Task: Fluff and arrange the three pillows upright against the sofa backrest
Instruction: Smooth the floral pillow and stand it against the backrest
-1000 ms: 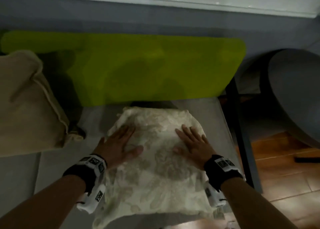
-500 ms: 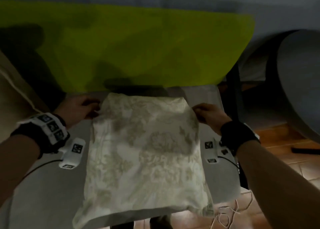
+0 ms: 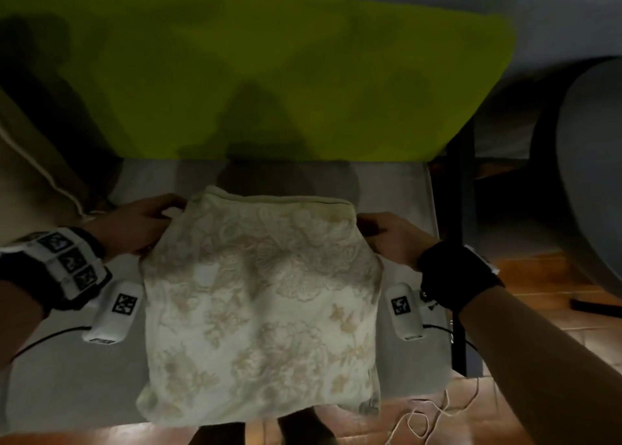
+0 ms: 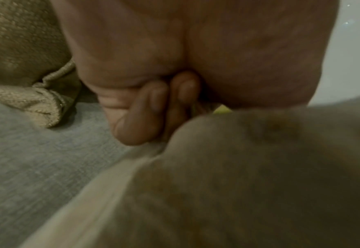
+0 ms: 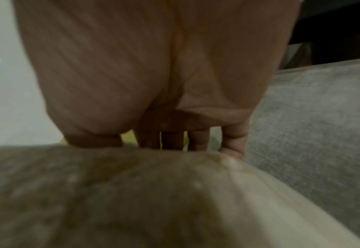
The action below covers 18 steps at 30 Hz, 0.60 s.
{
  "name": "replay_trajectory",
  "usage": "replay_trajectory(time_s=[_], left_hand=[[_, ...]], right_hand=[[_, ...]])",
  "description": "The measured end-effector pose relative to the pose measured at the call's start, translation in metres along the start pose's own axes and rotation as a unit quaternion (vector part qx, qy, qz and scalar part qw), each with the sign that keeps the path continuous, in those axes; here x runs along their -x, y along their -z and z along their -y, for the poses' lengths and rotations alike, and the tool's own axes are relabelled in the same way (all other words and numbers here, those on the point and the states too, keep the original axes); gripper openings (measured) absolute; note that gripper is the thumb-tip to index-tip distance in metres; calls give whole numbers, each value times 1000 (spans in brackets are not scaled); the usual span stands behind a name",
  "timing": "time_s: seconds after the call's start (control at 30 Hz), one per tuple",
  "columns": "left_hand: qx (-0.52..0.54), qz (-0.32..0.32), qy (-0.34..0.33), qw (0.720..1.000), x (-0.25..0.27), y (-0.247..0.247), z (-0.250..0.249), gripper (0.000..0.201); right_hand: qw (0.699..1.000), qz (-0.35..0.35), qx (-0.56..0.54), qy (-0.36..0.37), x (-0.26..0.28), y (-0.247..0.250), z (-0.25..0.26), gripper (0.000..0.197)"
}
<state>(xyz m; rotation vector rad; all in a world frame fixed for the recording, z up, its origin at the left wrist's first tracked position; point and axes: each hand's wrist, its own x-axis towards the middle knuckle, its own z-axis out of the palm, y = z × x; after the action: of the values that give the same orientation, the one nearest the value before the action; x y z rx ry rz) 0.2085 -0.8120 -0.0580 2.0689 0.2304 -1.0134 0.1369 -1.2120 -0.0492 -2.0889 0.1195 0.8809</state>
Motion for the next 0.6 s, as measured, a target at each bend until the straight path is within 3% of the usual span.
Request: replay_trajectory(time_s=[0.1,0.13,0.2,0.27,0.33,0.43,0.47,0.53,0.6], left_hand=[[-97,1,-51,994,3,5,2,16],[-117,4,-53,992,3,6,2,23],[-115,-41,-70,990,7,1,-7,11],[-103,-101,-96,985,8,-6,-10,9],[-85,-112,-118,983,10,-9,-7,10],[-31,-111,-107,987,9,-5,2,25],[-17,-120,-112,986,8,-6,3,32],[-11,-131,-104,986,10,-7,-2,29],[20,-176,-86,980,11,0,-8,17]], right_hand=[[992,-80,94,25,-4,16,-3,21],[990,-125,65,19,-6,23,-5,21],[971,-228,-65,-28,-9,36,-13,20],[919,-335,-191,-85,-9,48,-15,17],[892,-312,-308,-112,-9,52,-14,6],[933,-145,-307,-118,-7,37,-18,36],[945,-120,-284,-107,-7,30,-18,35],[952,-161,-250,-76,-11,28,-18,20],[938,-232,-254,-50,-14,37,-21,16]])
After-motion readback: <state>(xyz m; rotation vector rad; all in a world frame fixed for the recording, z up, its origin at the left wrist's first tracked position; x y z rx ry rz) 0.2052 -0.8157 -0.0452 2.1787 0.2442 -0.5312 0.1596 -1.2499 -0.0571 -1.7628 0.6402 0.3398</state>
